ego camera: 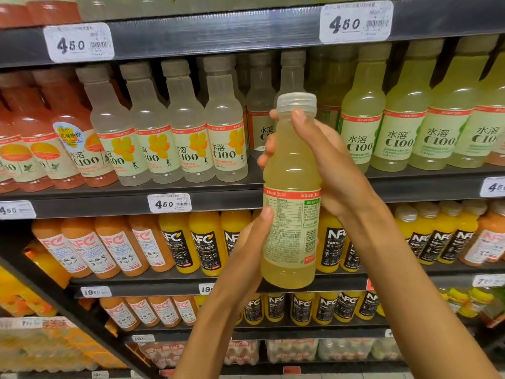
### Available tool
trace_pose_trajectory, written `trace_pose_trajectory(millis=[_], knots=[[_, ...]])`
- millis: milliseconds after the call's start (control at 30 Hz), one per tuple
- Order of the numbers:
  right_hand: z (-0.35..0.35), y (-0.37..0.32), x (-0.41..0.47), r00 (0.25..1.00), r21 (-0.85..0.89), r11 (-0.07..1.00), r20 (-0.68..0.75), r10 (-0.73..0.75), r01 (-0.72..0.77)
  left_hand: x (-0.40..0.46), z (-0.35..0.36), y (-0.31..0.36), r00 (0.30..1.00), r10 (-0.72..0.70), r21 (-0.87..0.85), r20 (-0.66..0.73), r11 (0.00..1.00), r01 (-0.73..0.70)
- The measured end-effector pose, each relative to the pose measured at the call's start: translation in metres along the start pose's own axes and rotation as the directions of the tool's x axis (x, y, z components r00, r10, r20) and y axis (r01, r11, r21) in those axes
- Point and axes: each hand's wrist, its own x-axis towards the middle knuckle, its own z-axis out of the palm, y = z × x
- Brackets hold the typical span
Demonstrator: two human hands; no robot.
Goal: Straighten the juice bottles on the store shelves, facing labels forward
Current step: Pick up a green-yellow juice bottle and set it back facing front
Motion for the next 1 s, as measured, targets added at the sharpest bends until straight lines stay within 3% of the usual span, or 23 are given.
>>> trace_pose_trajectory(millis=[133,233,333,400,500,633,833,900,1000], knots=[[0.004,-0.002,-0.001,0.991,0.155,0.988,0.133,-0.019,-0.002,-0.001,0.001,-0.002,0.989,0.052,-0.021,0.138,0.999,-0.049],[0.006,-0.003,-0.002,0.977,0.234,0.972,0.211,-0.019,-0.032,-0.002,0.005,-0.001,0.988,0.068,0.045,0.138,0.996,-0.075],[0.000,-0.005,-0.006,0.997,-0.056,0.998,0.066,-0.031,0.035,0.000,0.006,0.006,0.992,0.128,0.133,-0.003,0.983,-0.126],[-0.001,-0.007,-0.009,0.997,-0.302,0.951,-0.018,-0.075,0.066,0.006,0.003,0.010,0.973,0.194,0.189,-0.127,0.967,-0.169],[0.008,0.001,-0.010,0.991,-0.434,0.900,-0.092,-0.100,0.050,0.014,0.001,0.006,0.940,0.263,0.323,-0.216,0.928,-0.185],[0.014,0.012,-0.006,0.973,-0.410,0.909,-0.173,-0.153,0.071,0.014,-0.002,-0.001,0.974,0.182,0.243,-0.132,0.959,-0.146],[0.003,0.004,-0.001,0.996,-0.059,0.995,0.013,-0.084,0.084,0.008,-0.018,0.003,0.997,-0.003,0.173,0.082,0.985,-0.011],[0.003,0.002,0.001,0.994,-0.048,0.994,0.049,-0.097,0.099,0.007,-0.015,0.000,0.998,-0.028,0.153,0.057,0.988,0.019],[-0.001,0.000,0.005,0.989,-0.174,0.977,-0.051,-0.138,0.127,0.007,-0.008,0.001,0.999,0.045,0.194,0.005,0.980,-0.046]])
